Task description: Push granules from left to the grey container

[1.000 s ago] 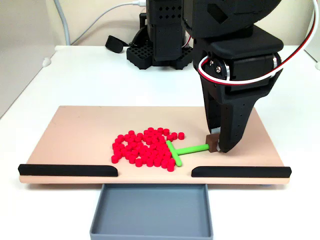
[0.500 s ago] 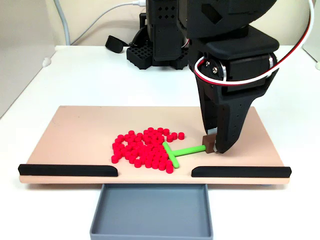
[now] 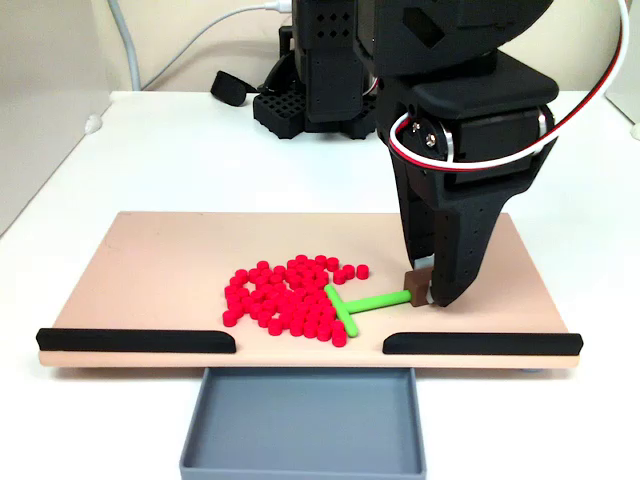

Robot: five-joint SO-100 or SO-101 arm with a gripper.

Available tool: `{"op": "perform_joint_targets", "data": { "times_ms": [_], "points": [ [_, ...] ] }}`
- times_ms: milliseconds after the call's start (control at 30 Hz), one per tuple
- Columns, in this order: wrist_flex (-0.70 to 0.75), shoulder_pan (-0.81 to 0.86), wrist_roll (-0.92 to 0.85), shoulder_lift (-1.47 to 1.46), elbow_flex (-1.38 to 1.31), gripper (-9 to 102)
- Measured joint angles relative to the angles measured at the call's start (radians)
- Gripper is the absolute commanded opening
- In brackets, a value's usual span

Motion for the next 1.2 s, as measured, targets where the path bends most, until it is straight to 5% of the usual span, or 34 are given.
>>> {"op": "perform_joint_targets", "data": {
  "times_ms": [600,1200],
  "points": [
    [0.163,-0.170,-0.101,0.325,0.031,0],
    [0.161,0.041,-1.012,0.765,0.554,0]
  ]
}}
